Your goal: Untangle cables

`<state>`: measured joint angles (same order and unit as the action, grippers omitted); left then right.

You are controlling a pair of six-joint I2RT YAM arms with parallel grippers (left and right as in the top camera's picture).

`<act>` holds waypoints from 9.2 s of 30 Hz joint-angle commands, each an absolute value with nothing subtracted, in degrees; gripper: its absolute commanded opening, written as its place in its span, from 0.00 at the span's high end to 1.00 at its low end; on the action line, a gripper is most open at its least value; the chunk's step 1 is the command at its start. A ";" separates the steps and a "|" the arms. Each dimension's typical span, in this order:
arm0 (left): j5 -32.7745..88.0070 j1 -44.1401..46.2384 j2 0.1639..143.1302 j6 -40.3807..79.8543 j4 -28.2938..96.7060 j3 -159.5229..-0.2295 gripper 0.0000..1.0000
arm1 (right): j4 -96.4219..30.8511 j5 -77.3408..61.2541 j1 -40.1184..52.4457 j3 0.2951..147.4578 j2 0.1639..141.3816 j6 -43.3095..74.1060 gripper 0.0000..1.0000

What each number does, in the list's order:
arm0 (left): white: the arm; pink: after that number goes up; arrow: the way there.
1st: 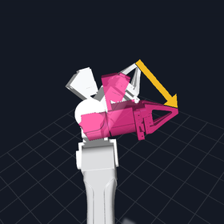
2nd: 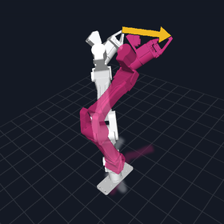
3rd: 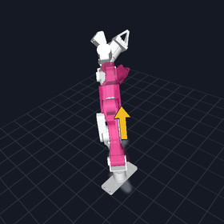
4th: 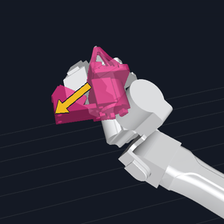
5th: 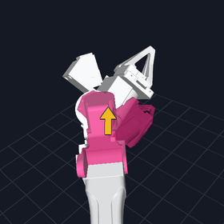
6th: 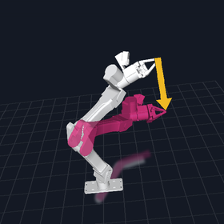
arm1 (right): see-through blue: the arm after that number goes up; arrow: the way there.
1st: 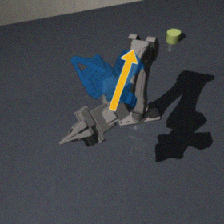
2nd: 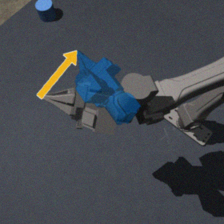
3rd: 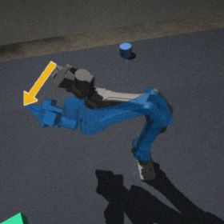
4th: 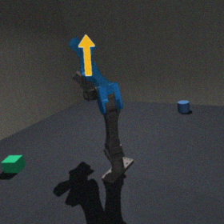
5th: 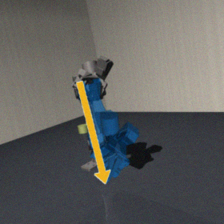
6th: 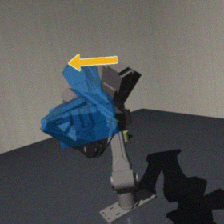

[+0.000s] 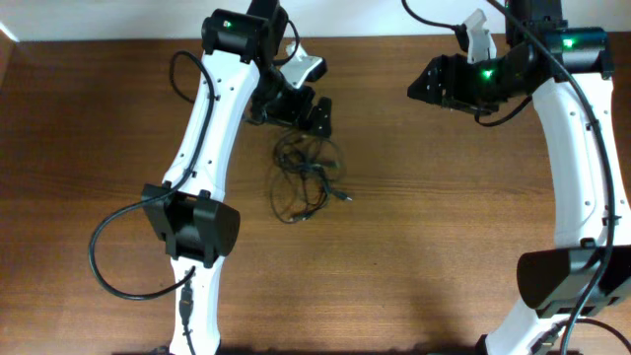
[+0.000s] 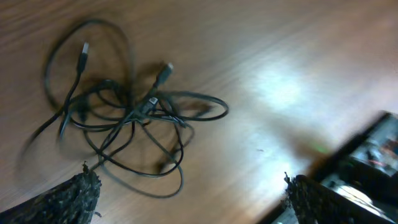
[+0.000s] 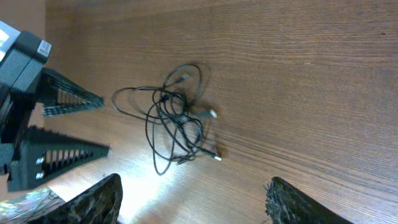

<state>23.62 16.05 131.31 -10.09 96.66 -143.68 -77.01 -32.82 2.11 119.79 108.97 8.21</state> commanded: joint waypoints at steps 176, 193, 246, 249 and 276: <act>22.68 20.36 123.24 -11.62 52.25 -96.36 0.47 | -86.19 -29.26 3.03 118.61 118.02 3.79 0.22; 13.69 20.47 127.11 -7.68 51.72 -99.44 0.56 | -86.11 -27.79 3.03 118.61 118.02 3.81 0.15; 63.13 -6.04 128.22 4.95 77.47 -174.17 1.00 | -83.07 -19.11 2.46 118.61 118.02 6.72 0.96; 54.74 -6.07 128.22 4.10 83.00 -174.17 1.00 | -85.97 -17.28 0.58 118.63 118.02 5.74 0.96; 28.29 -3.09 125.99 -0.60 92.23 -174.17 1.00 | -97.32 -23.68 -24.69 129.21 91.98 4.32 0.96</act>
